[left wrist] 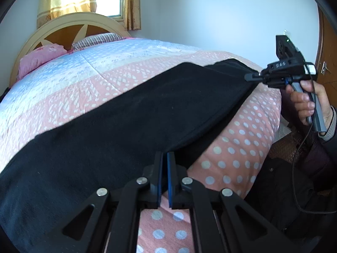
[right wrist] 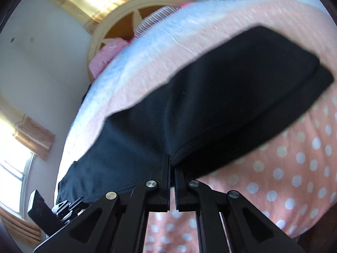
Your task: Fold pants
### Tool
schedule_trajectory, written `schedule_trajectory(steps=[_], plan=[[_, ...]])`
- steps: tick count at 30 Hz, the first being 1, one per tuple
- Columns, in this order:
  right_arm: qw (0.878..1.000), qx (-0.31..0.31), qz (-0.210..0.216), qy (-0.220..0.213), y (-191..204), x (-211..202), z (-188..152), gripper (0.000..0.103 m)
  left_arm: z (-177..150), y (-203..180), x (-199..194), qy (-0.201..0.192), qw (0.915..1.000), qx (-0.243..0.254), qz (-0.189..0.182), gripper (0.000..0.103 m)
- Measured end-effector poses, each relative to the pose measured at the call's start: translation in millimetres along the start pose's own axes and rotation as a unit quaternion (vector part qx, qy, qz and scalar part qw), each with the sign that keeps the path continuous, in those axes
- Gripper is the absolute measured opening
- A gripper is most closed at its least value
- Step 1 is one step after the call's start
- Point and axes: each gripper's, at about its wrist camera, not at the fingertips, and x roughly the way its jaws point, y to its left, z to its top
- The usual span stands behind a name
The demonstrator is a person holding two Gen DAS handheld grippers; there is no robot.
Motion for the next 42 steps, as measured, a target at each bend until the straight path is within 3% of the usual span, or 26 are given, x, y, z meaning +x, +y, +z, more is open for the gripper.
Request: schedule_trajectory(steps=[7, 15, 18, 19, 20, 24, 29, 33, 35, 42], plan=[[0.999, -0.034, -0.023, -0.003, 6.6, 2.1, -4.6, 0.002, -4.0, -2.3, -1.1, -0.002, 1.0, 0.005, -0.006, 0.004], [1.0, -0.022, -0.006, 0.002, -2.6, -3.5, -2.1, 0.009, -5.4, -7.5, -4.5, 0.007, 0.9997, 0.018, -0.016, 0.006], [0.999, -0.03, -0.024, -0.009, -6.7, -17.5, -3.0, 0.031, -7.5, -14.4, -11.9, 0.011, 0.9988, 0.041, -0.025, 0.009], [0.999, -0.025, -0.021, -0.012, -8.5, -22.5, -3.0, 0.045, -7.3, -16.5, -14.6, 0.012, 0.9985, 0.047, -0.024, 0.012], [0.999, -0.019, -0.022, -0.018, -11.2, -28.3, -2.3, 0.052, -6.6, -18.3, -18.0, 0.01, 0.9983, 0.053, -0.021, 0.013], [0.997, 0.02, -0.044, -0.066, -39.4, -62.4, 14.1, 0.052, 4.8, -18.8, -30.9, -0.008, 0.9982, 0.057, -0.014, 0.021], [0.984, 0.104, -0.067, -0.126, -96.1, -100.2, 34.1, 0.052, 28.7, -21.3, -27.3, -0.032, 0.9974, 0.063, -0.013, 0.048], [0.981, 0.134, -0.058, -0.13, -121.2, -102.3, 45.6, 0.05, 33.3, -14.0, 3.6, -0.015, 0.9989, 0.04, -0.021, 0.048], [0.981, 0.126, -0.061, -0.132, -123.4, -100.7, 51.4, 0.044, 31.3, -6.2, 15.8, -0.005, 0.9995, 0.018, -0.025, 0.048], [0.982, 0.117, -0.084, -0.125, -117.9, -83.6, 71.2, 0.044, 26.4, 6.9, 24.3, 0.01, 0.9991, -0.02, -0.036, 0.048]])
